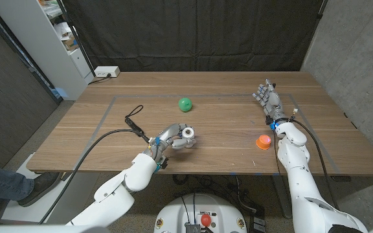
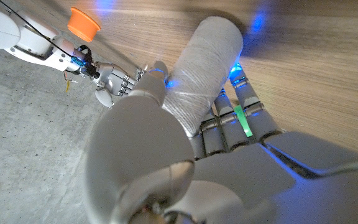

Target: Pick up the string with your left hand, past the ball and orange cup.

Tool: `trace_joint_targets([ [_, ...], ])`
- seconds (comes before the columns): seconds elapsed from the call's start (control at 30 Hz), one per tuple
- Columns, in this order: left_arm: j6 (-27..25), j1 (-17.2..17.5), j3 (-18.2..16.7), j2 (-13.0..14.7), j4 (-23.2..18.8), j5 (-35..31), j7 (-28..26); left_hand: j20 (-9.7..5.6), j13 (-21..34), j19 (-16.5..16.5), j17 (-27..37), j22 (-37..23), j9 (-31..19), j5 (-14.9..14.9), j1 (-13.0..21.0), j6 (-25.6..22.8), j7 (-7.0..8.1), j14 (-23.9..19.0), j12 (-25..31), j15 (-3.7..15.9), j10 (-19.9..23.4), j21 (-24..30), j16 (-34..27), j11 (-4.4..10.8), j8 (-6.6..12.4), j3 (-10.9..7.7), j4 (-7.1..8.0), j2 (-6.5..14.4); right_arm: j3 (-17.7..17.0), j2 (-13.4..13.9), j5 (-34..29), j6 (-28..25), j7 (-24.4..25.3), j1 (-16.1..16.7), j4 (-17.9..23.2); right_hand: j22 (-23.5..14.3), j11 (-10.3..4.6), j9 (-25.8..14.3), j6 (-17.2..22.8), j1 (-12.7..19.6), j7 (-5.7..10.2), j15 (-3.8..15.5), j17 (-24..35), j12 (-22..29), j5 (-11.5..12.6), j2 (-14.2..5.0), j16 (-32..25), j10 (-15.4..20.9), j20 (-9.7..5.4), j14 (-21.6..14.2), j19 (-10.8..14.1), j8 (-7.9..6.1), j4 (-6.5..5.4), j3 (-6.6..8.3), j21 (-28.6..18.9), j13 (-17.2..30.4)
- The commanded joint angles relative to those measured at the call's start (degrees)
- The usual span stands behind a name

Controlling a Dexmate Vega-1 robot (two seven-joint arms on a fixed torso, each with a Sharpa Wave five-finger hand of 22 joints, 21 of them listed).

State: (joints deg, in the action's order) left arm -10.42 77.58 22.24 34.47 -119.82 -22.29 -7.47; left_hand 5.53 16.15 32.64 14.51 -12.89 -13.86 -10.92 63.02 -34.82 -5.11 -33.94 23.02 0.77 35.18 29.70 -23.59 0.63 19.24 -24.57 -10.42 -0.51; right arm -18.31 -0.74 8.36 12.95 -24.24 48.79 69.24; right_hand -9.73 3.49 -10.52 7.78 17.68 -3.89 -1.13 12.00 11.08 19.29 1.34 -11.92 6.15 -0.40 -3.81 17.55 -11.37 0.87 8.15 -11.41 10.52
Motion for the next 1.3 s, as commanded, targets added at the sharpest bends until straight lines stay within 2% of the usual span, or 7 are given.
trace_joint_targets([
  [0.03, 0.0, 0.0, -0.5, 0.0, -0.2, 0.7, 0.4, -0.02, 0.3, 0.5, 0.0, -0.1, -0.3, -0.4, 7.1, -0.4, -0.11, -0.5, 0.3, 0.28, 0.3, 0.4, -0.2, -0.12, 0.39, 0.02, 0.57, 6.9, 0.2, -0.3, 0.0, -0.5, 0.0, 0.8, 2.1, -0.1, 0.09, -0.3, 0.5, 0.4, 0.10, -0.17, 0.0, 0.1, 0.2, -0.13, 0.0, 0.5, 0.02, -0.2, 0.5, 0.06, 0.01, -0.24, 0.2, 0.3],
  [1.3, 0.1, -0.5, -2.4, 1.2, -1.9, 1.2, 1.5, -0.09, 1.1, 1.1, -0.3, -0.3, -0.9, -0.5, 7.6, -0.9, -0.32, -2.4, 0.6, -0.06, 1.2, 2.0, -0.5, -0.43, 0.67, 0.41, 0.80, 6.9, 1.0, -0.7, -1.1, -1.3, 1.1, 1.4, 4.6, -0.1, 0.14, -0.3, 0.6, 0.4, 0.02, -0.08, 0.0, 0.1, 0.3, -0.28, 0.0, 0.6, -0.09, -0.3, 0.7, 0.05, 0.11, -0.46, 0.3, 0.3],
])
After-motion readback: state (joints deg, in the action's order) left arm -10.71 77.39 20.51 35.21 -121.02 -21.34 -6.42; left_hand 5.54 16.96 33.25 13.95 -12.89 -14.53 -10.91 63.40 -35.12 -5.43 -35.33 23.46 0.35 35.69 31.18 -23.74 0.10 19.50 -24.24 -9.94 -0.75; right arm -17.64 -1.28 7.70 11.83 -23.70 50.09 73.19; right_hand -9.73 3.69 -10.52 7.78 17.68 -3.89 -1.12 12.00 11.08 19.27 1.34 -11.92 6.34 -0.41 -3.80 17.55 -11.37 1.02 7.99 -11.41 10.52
